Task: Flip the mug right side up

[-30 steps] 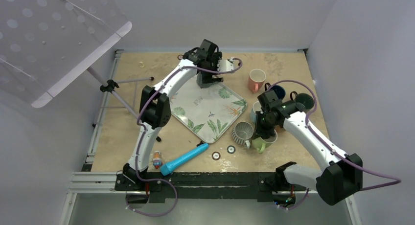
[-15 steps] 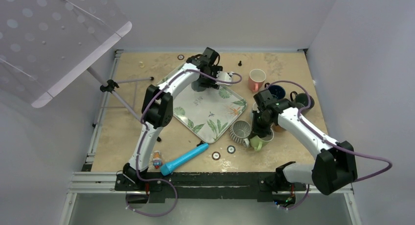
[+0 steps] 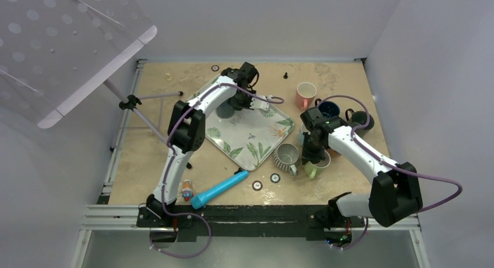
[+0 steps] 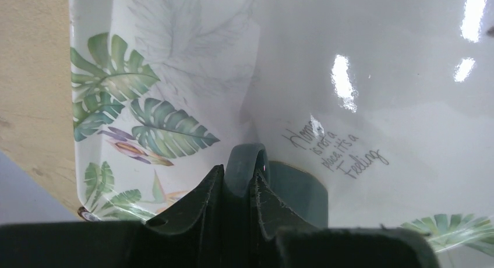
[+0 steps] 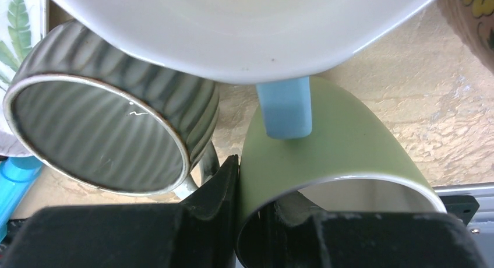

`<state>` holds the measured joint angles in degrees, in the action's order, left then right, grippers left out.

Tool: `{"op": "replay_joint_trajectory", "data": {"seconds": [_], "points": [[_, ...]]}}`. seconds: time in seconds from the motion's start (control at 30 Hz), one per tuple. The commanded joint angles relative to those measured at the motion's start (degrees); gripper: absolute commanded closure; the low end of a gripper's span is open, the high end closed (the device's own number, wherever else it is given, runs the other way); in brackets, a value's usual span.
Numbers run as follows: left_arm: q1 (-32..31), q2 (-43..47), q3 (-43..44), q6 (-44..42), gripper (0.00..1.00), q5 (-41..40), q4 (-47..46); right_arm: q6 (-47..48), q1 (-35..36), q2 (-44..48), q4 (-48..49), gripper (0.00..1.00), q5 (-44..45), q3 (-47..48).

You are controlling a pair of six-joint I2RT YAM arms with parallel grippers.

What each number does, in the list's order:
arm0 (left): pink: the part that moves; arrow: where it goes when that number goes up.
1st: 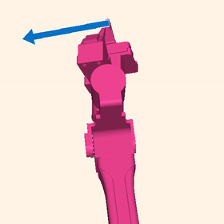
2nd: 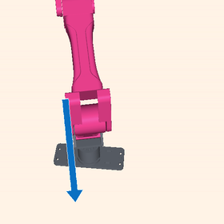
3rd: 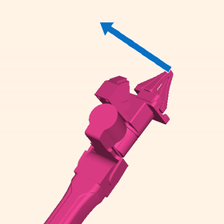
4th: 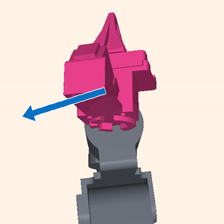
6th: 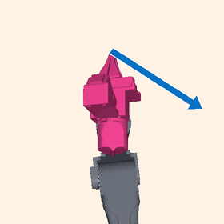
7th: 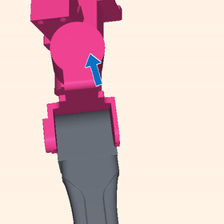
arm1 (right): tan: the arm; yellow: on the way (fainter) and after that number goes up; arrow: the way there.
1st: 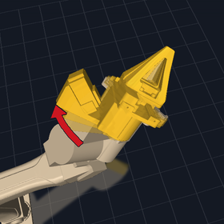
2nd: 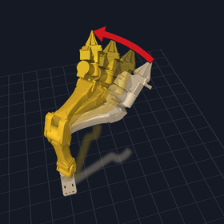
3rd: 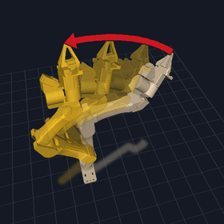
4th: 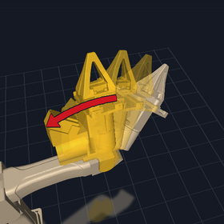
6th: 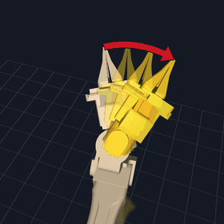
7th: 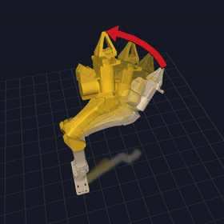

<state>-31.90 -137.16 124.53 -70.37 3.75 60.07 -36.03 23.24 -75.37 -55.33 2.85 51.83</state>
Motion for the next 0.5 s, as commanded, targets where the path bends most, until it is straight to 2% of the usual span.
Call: {"op": "replay_joint_trajectory", "data": {"seconds": [0.0,0.1,0.2,0.27,0.47], "points": [[0.46,3.01,-1.73,-0.64,1.00,-1.61,3.22,-1.36,0.15,1.41,2.35,0.93,2.64,-0.17],[0.55,3.46,-1.16,0.24,1.00,-3.01,4.02,-1.58,0.14,1.13,3.89,0.84,1.98,-1.12],[0.85,3.96,1.12,3.50,1.00,-3.46,4.55,-1.50,0.17,1.46,4.16,0.67,1.54,-1.10],[1.24,5.41,2.55,6.72,1.00,-1.94,4.04,-1.62,0.14,2.50,3.50,0.59,1.89,-0.53],[2.25,11.78,6.42,17.96,1.00,4.29,2.66,-1.31,0.21,5.19,0.82,0.49,2.49,2.47]]}}
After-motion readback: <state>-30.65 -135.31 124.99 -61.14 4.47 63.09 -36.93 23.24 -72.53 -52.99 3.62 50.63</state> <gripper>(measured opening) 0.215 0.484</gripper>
